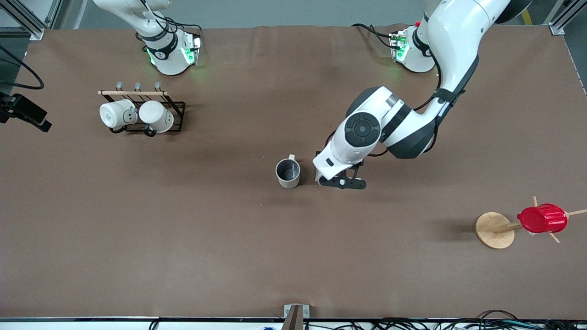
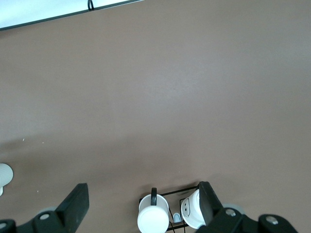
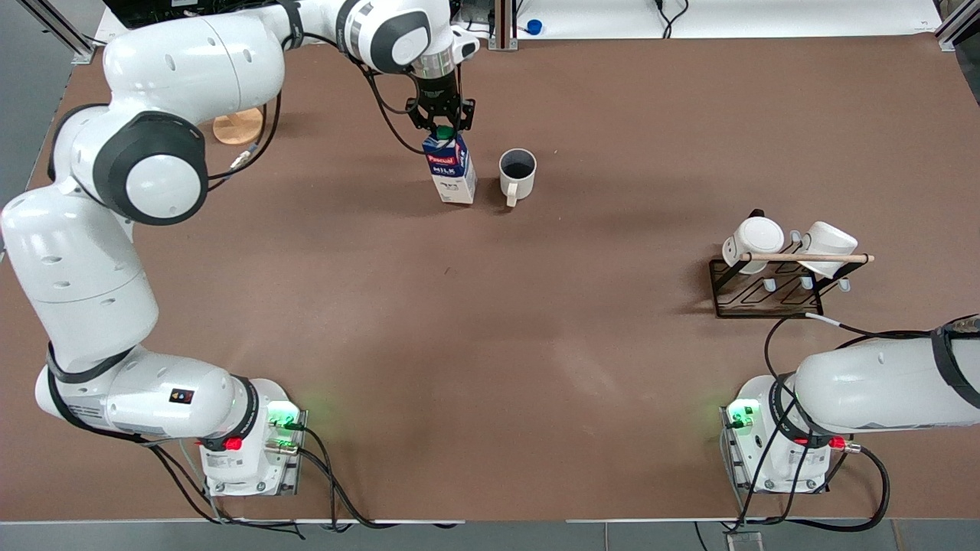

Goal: Place cup and milk on table
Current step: 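Lower the milk carton onto the table beside the mug with the left gripper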

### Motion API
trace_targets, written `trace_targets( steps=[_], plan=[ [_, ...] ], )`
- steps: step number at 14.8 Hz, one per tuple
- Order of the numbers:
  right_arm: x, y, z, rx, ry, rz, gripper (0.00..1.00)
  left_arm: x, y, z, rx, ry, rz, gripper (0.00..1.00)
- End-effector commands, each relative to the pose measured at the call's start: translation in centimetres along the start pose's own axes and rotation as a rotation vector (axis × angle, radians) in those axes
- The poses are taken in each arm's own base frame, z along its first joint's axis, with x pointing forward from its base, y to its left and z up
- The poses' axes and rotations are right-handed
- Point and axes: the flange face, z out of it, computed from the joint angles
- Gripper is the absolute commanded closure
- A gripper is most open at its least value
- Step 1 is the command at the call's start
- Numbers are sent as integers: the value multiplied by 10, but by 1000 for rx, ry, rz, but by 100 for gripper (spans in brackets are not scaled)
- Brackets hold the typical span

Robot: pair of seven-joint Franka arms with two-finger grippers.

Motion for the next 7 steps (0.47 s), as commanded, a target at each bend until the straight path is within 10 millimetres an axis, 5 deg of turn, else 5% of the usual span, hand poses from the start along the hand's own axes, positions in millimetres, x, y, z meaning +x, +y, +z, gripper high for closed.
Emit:
trace_targets(
  steps=[1, 7],
  plan=[
    [0, -1, -4, 22, 1, -8, 0, 8, 5, -7, 9, 1, -46, 91],
    [2, 3, -3, 22, 6, -1, 0, 11, 15, -2, -6, 1, -50, 91]
  ],
)
